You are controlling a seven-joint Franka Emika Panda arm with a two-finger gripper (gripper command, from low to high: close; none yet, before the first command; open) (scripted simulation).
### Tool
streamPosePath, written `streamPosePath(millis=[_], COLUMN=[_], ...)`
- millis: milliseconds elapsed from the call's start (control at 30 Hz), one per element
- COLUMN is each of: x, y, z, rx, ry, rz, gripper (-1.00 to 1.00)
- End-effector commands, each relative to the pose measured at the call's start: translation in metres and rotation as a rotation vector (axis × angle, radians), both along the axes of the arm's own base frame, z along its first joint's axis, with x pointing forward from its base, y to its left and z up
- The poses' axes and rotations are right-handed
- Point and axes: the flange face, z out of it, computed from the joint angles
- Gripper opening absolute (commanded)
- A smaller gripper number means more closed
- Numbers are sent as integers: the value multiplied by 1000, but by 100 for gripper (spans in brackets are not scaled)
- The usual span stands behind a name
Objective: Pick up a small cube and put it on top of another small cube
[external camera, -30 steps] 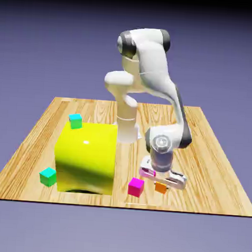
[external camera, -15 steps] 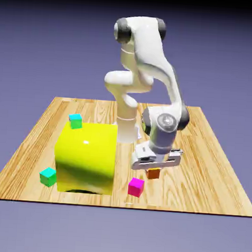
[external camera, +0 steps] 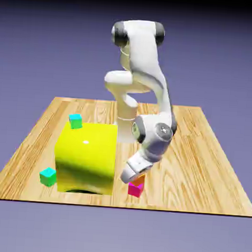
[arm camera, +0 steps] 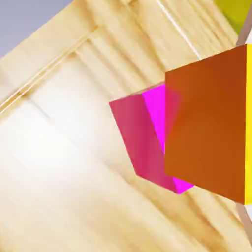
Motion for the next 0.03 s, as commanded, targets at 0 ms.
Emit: streamPosePath(millis=[0], x=[4], y=[3], z=[18], rx=[0], ry=[0], rz=[0], gripper=[100])
